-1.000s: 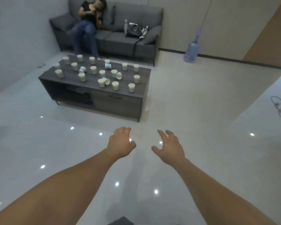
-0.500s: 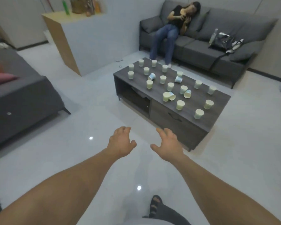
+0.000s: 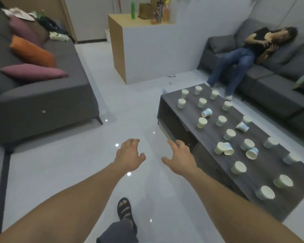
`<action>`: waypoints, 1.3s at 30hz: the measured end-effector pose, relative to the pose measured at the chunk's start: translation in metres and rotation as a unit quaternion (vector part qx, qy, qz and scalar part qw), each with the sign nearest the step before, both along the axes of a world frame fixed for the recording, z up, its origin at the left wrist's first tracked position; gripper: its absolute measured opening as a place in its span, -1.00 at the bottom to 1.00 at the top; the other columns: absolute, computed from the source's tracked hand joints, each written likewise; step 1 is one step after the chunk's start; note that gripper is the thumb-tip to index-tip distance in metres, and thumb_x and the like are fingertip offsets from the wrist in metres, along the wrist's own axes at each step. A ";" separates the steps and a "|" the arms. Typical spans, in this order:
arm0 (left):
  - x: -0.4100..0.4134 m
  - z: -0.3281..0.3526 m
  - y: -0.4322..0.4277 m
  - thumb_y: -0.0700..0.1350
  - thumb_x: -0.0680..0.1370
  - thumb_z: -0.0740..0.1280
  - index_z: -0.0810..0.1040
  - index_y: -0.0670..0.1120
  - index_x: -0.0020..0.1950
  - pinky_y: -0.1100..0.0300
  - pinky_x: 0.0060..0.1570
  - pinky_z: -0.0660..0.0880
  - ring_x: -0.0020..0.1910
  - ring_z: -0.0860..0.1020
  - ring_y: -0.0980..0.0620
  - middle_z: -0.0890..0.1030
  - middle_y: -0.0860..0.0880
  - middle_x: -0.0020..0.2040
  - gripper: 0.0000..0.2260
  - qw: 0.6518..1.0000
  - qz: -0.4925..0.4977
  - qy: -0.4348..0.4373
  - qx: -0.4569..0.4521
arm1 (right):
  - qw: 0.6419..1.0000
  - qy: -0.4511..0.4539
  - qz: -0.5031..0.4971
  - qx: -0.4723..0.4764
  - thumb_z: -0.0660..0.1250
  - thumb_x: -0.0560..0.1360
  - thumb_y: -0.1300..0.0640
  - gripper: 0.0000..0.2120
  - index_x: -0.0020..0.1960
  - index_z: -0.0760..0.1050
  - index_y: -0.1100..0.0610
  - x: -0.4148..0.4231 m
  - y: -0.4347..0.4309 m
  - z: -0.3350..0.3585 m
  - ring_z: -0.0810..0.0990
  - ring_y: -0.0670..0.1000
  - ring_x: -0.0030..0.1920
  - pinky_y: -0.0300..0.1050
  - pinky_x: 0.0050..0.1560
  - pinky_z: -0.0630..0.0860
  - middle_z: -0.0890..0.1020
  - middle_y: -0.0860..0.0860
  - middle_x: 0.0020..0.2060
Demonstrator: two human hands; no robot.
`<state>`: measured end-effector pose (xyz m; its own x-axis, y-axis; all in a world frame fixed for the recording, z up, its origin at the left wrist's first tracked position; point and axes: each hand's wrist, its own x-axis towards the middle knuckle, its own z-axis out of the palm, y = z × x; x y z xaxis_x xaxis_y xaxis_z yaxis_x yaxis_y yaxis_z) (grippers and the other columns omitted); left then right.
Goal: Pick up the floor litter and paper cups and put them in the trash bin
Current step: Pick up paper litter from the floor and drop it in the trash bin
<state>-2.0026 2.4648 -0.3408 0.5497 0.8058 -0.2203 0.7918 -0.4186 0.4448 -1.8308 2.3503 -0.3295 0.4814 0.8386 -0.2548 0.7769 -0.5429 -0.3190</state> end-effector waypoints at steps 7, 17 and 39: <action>0.045 0.012 0.155 0.07 0.56 0.23 0.15 -0.05 0.52 0.01 0.39 0.20 0.47 0.15 -0.07 0.18 -0.05 0.51 -0.42 1.000 -0.013 0.002 0.000 | 1.000 0.003 -0.009 0.011 0.28 0.47 -0.27 -0.27 0.54 0.05 -0.14 0.047 0.159 -0.001 0.15 0.10 0.50 0.13 0.36 0.32 0.11 -0.01 0.53; 0.149 0.018 0.348 0.07 0.56 0.23 0.17 -0.06 0.52 -0.01 0.39 0.23 0.47 0.17 -0.07 0.20 -0.05 0.50 -0.43 0.999 -0.016 0.024 0.025 | 1.000 0.009 0.007 0.006 0.26 0.47 -0.26 -0.25 0.55 0.03 -0.12 0.143 0.347 -0.013 0.12 0.12 0.50 0.13 0.38 0.29 0.09 0.00 0.54; 0.427 0.016 0.780 0.07 0.56 0.23 0.15 -0.06 0.52 -0.01 0.39 0.23 0.48 0.15 -0.07 0.18 -0.06 0.51 -0.42 0.999 -0.025 0.033 0.028 | 1.000 0.013 0.017 -0.002 0.29 0.48 -0.20 -0.25 0.56 0.04 -0.07 0.429 0.779 -0.010 0.12 0.12 0.49 0.10 0.38 0.30 0.08 0.04 0.54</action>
